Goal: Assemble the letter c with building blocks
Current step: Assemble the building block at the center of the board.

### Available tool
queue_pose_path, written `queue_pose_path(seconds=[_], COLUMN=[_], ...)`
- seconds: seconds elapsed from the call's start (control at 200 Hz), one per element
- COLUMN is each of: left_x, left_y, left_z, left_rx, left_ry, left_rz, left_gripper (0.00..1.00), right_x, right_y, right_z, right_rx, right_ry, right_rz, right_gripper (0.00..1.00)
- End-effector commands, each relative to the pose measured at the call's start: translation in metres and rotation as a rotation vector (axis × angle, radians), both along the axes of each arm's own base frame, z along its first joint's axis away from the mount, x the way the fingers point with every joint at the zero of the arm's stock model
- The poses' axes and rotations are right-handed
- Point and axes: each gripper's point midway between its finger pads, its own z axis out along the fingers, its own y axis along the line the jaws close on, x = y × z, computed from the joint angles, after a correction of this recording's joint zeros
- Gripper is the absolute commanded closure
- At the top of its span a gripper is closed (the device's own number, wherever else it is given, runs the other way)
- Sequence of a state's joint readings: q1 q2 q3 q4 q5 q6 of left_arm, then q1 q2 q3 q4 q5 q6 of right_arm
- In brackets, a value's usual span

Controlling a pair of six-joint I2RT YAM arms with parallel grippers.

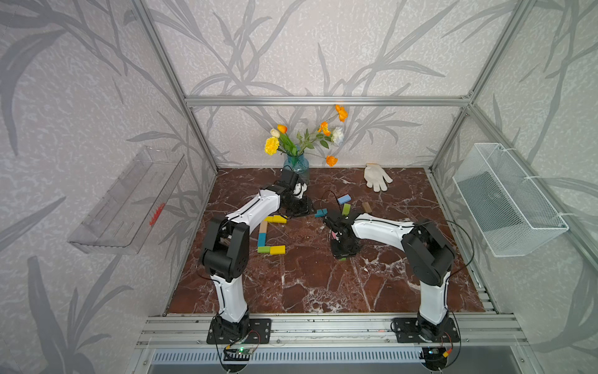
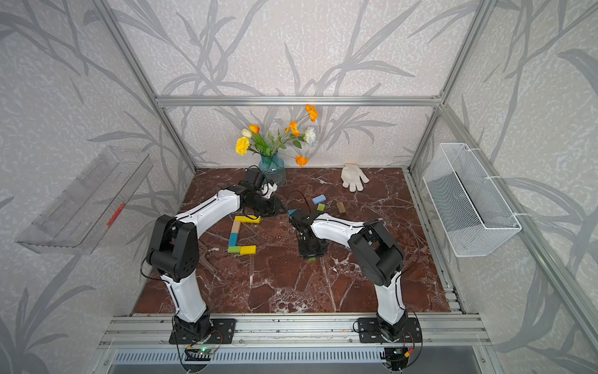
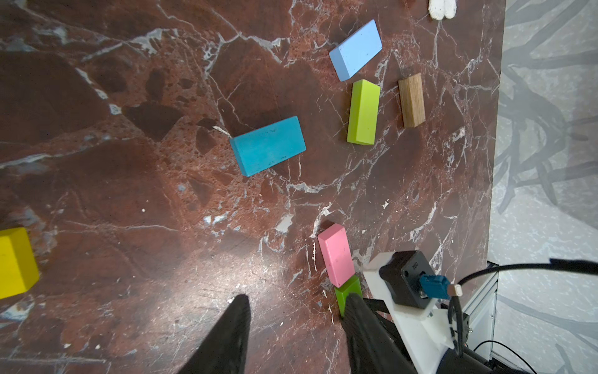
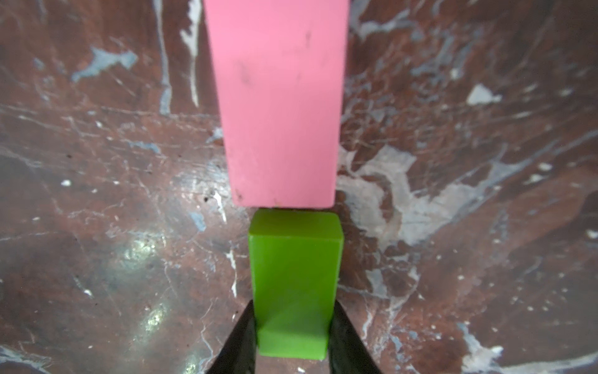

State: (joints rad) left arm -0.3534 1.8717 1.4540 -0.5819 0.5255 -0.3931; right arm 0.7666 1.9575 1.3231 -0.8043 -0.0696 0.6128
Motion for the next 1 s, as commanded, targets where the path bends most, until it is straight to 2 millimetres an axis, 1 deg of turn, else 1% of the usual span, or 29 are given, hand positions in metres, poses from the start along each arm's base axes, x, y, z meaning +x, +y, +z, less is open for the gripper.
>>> queue_pose_path(seconds=[0.0, 0.055, 0.255, 0.425, 0.53, 0.67, 0.74, 0.995], left_x=[-0.0021, -0.0020, -0.0015, -0.0016, -0.0016, -0.0016, -0.0014, -0.0022], left_y=[0.0003, 0.0004, 0.0004, 0.0003, 0.0003, 0.0004, 0.0004, 0.0008], left_z=[-0.0001, -0.0001, 0.0008, 0.0006, 0.0000, 0.0000, 0.0000, -0.0022], left_rx=[0.011, 0.011, 0.011, 0.011, 0.011, 0.013, 0.012, 0.019], left_ry=[0.001, 0.001, -0.003, 0.000, 0.000, 0.000, 0.000, 0.004], left_rz=[-0.011, -0.010, -0.011, -0.010, -0.010, -0.010, -0.009, -0.011], left_gripper=[0.51, 0.51, 0.51, 0.51, 0.51, 0.51, 0.51, 0.51], right_x=[0.0008, 0.0007, 0.0019, 0.0025, 0.0023, 0.0027, 0.0031, 0.0047], right_y=[0.0009, 0.0001, -0.0019, -0.0031, -0.0044, -0.0048, -0.0048, 0.0003], right_z=[-0.0008, -0.0008, 0.0015, 0.0040, 0.0040, 0.0035, 0.0047, 0.0050], right_rx=[-0.005, -0.010, -0.017, -0.017, -0.018, -0.020, -0.017, 0.000], right_ry=[0.010, 0.010, 0.001, -0.012, -0.012, -0.011, -0.015, -0.013], right_rz=[0.005, 0.003, -0.002, -0.004, -0.008, -0.009, -0.006, 0.015], right_gripper=[0.58, 0.55, 0.51, 0.55, 0.61, 0.63, 0.65, 0.68])
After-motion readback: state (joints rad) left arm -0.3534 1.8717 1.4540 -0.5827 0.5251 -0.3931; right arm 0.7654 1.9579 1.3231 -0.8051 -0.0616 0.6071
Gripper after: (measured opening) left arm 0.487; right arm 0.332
